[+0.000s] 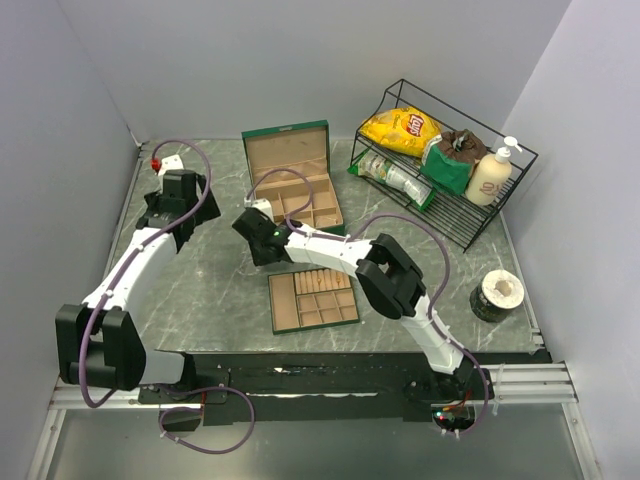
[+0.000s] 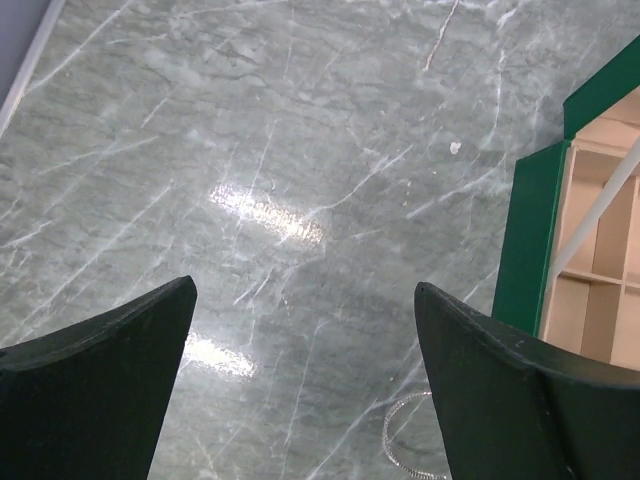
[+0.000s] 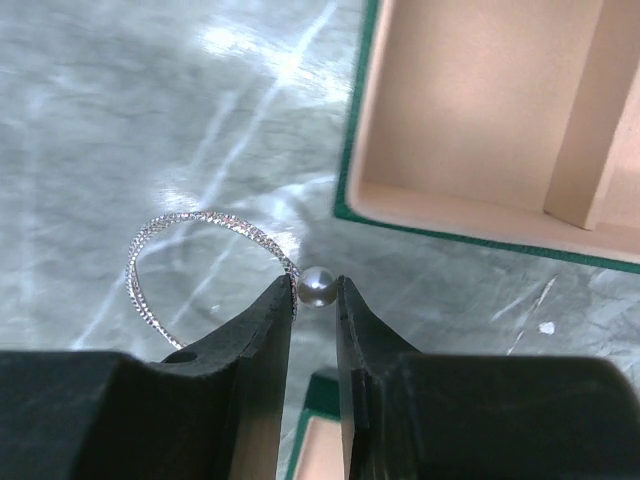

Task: Organize the mixed jewelry

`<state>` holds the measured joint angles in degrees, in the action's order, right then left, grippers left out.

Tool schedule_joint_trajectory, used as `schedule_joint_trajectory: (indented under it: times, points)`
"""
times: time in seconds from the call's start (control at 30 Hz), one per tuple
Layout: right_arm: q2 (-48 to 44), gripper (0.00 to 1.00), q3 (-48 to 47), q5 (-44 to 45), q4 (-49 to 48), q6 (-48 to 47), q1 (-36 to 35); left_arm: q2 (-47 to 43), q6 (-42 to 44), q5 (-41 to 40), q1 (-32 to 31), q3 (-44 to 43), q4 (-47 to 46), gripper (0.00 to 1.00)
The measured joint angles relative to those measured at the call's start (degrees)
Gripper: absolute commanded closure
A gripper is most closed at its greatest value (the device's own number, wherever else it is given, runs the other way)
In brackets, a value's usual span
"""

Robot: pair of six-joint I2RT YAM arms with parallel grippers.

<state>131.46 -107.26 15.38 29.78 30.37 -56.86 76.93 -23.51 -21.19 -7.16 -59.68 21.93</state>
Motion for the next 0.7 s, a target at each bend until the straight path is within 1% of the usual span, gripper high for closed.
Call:
schedule_joint_trajectory:
  times: [0.2,0.33,0.53,0.7]
  points:
    - [-2.5,0.80,0.4,-0.8,-0.9,0.0,0.0,-1.4,-0.2,-1.0,0.0,1.3,-0.7,0.04]
    - [-5.9,0.80,2.2,-0.8,-1.1,-0.3,0.0,-1.4,-0.2,-1.4,0.0,1.4,-0.9,0.04]
    - [-10.5,0.80,2.3,0.1,-1.1,-1.1,0.2,-1.4,-0.2,-2.3,0.0,1.4,-1.1,0.04]
    - [-11.3,0.80,2.3,1.1,-1.1,-2.1,1.0,-1.9,-0.2,-2.6,0.0,1.8,-1.2,0.04]
